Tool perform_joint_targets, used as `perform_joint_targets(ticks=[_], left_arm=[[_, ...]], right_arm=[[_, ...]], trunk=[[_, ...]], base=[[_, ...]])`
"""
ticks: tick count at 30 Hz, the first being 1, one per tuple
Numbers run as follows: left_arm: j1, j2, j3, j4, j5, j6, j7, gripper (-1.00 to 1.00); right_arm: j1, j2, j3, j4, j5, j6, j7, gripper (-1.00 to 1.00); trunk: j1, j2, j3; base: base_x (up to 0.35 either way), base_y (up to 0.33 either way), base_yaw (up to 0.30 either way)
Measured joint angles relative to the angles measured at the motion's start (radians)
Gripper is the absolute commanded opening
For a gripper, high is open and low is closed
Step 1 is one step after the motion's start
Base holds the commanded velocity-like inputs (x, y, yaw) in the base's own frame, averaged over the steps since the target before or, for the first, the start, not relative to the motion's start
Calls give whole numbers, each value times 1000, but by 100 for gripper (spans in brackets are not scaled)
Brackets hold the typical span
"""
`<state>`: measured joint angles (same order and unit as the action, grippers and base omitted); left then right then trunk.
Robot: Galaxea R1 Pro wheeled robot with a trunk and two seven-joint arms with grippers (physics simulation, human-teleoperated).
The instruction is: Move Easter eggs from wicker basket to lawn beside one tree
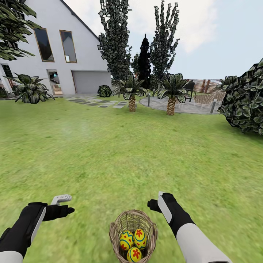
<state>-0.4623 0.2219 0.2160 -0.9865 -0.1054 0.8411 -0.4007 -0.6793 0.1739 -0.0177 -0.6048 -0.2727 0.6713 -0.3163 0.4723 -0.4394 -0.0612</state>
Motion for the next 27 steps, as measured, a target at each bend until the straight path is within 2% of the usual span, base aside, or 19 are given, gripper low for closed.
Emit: perform_joint_targets(ticks=[3, 8, 11, 16, 22, 27], left_arm=[[0, 1, 22, -7, 0, 25, -1, 100], [0, 3, 138, -38, 1, 61, -5, 100], [0, 4, 174, -43, 2, 77, -6, 100], [0, 0, 191, -46, 15, 85, -7, 100], [0, 1, 192, -47, 93, 86, -12, 100], [0, 3, 195, -47, 119, 88, -14, 100]], right_arm=[[-1, 0, 2, 1, 2, 9, -2, 100], [-1, 0, 3, 3, 2, 15, -4, 100], [-1, 0, 3, 3, 2, 15, -4, 100], [-1, 0, 3, 4, 2, 13, -4, 100], [-1, 0, 3, 6, 2, 11, -4, 100], [-1, 0, 4, 22, 3, 11, -4, 100]], trunk=[[12, -21, -9], [31, -56, -25], [42, -77, -35], [61, -112, -50], [85, -155, -69], [104, -190, -85]], base=[[0, 0, 0], [0, 0, 0], [0, 0, 0], [0, 0, 0], [0, 0, 0], [0, 0, 0]])
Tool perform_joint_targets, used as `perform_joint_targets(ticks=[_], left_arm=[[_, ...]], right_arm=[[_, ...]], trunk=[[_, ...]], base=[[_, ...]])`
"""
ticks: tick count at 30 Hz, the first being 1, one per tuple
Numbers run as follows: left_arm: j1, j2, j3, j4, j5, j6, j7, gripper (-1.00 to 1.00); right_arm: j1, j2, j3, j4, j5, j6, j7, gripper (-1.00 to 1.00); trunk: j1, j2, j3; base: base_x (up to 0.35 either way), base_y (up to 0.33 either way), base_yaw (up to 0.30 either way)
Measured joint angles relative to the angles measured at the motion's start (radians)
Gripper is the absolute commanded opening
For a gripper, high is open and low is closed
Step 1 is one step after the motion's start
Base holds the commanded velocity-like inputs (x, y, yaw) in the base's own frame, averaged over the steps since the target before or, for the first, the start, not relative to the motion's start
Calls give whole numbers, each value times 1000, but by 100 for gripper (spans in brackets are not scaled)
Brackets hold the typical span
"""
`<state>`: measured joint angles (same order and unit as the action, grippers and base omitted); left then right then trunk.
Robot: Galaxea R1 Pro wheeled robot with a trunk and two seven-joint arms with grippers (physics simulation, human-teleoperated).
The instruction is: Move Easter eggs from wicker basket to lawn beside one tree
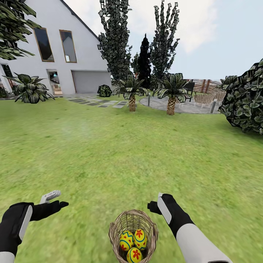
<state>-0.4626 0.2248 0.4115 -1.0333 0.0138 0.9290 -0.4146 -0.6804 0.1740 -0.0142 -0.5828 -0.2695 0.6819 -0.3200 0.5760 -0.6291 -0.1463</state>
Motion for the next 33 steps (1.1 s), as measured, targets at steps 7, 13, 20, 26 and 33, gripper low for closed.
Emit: perform_joint_targets(ticks=[7, 13, 20, 26, 33], left_arm=[[0, -2, 9, 0, 34, 0, -2, 100], [0, 3, 10, 1, 84, 0, -6, 100], [0, 5, 10, 1, 149, 1, -2, 100], [0, 5, 10, 1, 155, 1, -2, 100], [0, 5, 10, 1, 156, 1, -2, 100]], right_arm=[[0, 0, 0, 13, 0, 0, 0, 100], [-1, 0, 0, 19, 0, 0, 0, 100], [-1, 0, 0, 20, 2, -5, 0, 100], [-1, 0, 0, 21, 3, -32, 0, 100], [-8, 0, 1, 45, 3, -78, 0, 100]], trunk=[[27, -49, -22], [50, -91, -41], [77, -140, -63], [100, -182, -82], [127, -231, -104]], base=[[0, 0, 0], [0, 0, 0], [0, 0, 0], [0, 0, 0], [0, 0, 0]])
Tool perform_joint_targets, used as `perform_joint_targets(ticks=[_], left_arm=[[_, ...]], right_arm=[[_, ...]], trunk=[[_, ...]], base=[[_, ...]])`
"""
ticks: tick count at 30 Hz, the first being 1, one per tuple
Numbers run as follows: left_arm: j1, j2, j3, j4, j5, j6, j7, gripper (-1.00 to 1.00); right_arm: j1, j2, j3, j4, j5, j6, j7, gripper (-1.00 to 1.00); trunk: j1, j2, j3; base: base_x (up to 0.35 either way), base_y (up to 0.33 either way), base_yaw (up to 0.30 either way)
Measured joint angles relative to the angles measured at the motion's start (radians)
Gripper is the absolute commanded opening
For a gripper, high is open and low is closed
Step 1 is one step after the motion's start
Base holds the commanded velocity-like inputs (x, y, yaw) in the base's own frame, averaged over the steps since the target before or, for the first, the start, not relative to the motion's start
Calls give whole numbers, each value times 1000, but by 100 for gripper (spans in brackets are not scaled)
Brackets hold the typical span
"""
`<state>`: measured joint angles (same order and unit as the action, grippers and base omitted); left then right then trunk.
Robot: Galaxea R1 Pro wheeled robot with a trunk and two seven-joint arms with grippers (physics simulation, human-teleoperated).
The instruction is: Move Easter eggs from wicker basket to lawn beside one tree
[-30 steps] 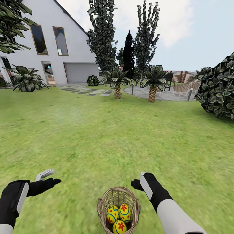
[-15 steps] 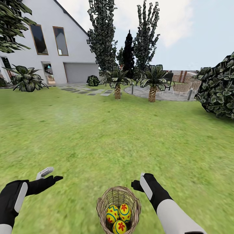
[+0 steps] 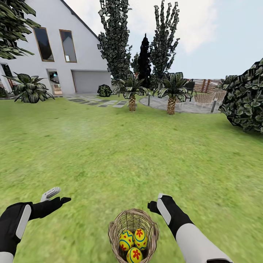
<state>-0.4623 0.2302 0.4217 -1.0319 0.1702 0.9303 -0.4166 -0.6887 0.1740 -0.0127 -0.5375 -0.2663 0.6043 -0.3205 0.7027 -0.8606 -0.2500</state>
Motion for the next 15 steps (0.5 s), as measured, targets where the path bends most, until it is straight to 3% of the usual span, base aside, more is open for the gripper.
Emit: perform_joint_targets(ticks=[15], left_arm=[[0, 0, 0, 0, 0, 0, 0, 100]], right_arm=[[-7, 0, 0, 36, 1, -42, 0, 100]], trunk=[[58, -105, -47]], base=[[0, 0, 0]])
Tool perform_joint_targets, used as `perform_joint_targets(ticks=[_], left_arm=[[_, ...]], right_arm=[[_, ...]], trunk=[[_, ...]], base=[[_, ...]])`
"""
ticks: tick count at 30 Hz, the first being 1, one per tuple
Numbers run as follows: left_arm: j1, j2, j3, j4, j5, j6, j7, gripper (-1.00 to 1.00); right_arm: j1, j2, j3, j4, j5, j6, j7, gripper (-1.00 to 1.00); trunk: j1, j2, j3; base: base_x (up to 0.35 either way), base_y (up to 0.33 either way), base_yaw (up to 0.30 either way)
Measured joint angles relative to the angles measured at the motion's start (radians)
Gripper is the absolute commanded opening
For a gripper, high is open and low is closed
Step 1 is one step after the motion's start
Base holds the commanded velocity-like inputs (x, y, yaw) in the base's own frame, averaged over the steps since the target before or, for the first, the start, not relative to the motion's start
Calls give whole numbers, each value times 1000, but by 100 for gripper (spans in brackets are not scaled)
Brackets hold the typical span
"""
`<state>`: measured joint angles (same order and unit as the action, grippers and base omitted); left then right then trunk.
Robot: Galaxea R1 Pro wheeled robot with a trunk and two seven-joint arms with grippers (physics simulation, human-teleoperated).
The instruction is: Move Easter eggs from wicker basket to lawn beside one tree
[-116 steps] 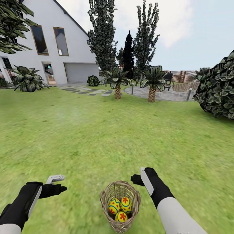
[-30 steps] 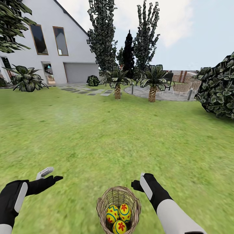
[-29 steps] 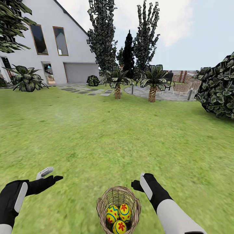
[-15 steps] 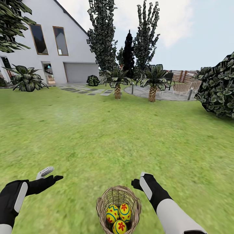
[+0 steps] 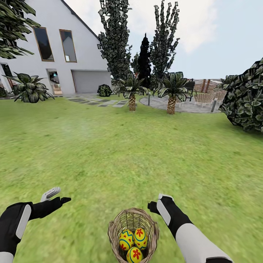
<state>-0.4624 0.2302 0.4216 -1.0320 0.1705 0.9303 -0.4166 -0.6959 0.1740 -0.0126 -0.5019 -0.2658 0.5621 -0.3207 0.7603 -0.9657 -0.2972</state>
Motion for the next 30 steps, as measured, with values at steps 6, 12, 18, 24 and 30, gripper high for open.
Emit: perform_joint_targets(ticks=[6, 12, 18, 24, 30], left_arm=[[0, 0, -1, 0, 0, 0, 0, 100], [0, 0, -1, 0, 0, 0, 0, 100], [0, 0, -1, 0, 0, -1, 0, 100], [0, 0, -1, 0, 0, -1, 0, 100], [0, 0, -1, 0, 0, -1, 0, 100]], right_arm=[[0, 0, 0, 2, 0, 0, 0, 100], [0, 0, 0, 7, 0, 0, 0, 100], [-12, 0, 0, 24, 0, -1, 0, 100], [-21, 0, 0, 59, 0, -4, 0, 100], [-22, 0, 0, 62, 0, -5, 0, 100]], trunk=[[23, -42, -19], [46, -84, -38], [69, -126, -56], [92, -168, -75], [115, -210, -94]], base=[[0, 0, 0], [0, 0, 0], [0, 0, 0], [0, 0, 0], [0, 0, 0]])
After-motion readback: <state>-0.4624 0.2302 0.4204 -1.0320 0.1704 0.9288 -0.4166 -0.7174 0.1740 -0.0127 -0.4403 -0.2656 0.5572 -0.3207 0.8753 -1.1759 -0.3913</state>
